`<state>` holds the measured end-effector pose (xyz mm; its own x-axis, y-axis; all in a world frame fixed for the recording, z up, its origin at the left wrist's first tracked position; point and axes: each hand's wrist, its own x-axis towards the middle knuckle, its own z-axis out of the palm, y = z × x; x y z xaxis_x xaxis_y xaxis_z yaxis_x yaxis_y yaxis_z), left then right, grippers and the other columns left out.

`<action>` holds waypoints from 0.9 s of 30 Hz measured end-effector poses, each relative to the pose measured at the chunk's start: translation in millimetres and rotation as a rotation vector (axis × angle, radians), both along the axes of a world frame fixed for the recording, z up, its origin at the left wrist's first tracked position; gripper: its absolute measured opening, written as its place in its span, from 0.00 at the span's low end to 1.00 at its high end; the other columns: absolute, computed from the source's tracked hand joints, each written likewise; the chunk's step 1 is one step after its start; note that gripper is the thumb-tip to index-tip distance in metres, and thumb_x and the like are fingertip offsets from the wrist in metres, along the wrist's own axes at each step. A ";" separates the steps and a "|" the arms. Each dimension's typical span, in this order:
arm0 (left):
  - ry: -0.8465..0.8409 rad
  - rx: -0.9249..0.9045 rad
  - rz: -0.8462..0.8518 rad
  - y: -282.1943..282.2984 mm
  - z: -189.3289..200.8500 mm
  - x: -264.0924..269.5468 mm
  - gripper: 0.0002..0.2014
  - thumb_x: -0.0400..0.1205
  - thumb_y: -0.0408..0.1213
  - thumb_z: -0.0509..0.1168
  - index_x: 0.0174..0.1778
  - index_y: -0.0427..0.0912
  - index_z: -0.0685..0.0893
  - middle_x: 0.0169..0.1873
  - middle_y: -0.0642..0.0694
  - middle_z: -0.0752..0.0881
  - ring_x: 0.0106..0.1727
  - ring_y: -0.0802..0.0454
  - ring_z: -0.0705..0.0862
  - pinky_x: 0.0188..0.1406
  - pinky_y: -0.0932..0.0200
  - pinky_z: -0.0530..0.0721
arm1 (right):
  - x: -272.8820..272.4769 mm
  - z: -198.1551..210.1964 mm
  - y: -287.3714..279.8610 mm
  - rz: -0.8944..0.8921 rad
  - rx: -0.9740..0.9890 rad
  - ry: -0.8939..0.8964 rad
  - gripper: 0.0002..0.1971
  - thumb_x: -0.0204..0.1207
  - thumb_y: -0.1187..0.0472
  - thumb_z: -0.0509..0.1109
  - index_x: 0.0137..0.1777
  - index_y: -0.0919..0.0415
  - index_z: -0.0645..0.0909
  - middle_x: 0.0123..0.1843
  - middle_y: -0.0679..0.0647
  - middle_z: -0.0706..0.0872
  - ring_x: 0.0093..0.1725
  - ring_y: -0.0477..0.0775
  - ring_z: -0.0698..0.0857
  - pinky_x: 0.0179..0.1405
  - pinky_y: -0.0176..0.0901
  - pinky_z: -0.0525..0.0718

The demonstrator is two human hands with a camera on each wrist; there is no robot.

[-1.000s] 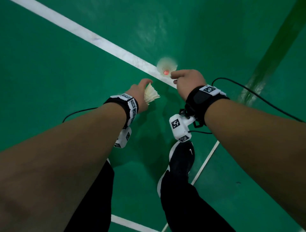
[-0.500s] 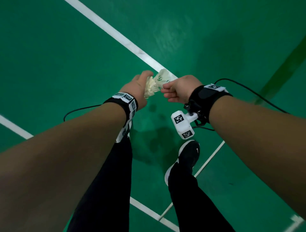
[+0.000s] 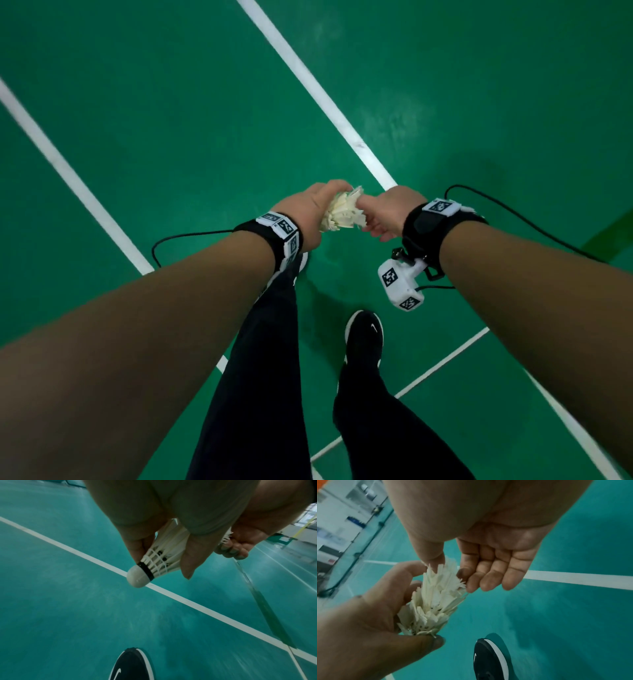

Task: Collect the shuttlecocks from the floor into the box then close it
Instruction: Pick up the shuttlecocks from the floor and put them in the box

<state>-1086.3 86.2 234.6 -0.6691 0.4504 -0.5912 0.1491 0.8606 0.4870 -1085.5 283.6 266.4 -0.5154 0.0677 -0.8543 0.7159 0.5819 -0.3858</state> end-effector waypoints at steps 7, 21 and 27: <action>-0.013 0.037 0.273 -63.6 52.9 74.3 0.52 0.73 0.22 0.71 0.89 0.57 0.55 0.77 0.41 0.76 0.63 0.40 0.85 0.60 0.49 0.85 | 23.3 51.6 -77.5 0.314 0.061 -0.019 0.17 0.82 0.44 0.68 0.55 0.57 0.88 0.57 0.52 0.92 0.52 0.54 0.95 0.59 0.60 0.94; -0.053 0.150 1.284 -250.3 41.3 352.9 0.45 0.74 0.48 0.81 0.82 0.45 0.62 0.68 0.45 0.78 0.53 0.45 0.87 0.53 0.51 0.88 | 219.0 23.5 -364.5 0.516 -0.071 -0.169 0.21 0.69 0.45 0.74 0.53 0.61 0.91 0.51 0.61 0.96 0.47 0.68 0.97 0.51 0.79 0.92; -0.136 0.123 1.519 -325.5 11.6 545.7 0.38 0.72 0.49 0.84 0.71 0.47 0.68 0.59 0.45 0.81 0.48 0.47 0.86 0.42 0.54 0.85 | 407.3 -17.8 -474.8 0.608 -0.024 -0.224 0.14 0.80 0.53 0.75 0.55 0.65 0.88 0.52 0.64 0.95 0.46 0.68 0.96 0.46 0.69 0.95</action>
<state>-540.6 -239.3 246.2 -0.4739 -0.5398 -0.6957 -0.8587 0.1083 0.5009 -678.2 -191.2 248.6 -0.2644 -0.2007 -0.9433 0.3258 0.9020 -0.2833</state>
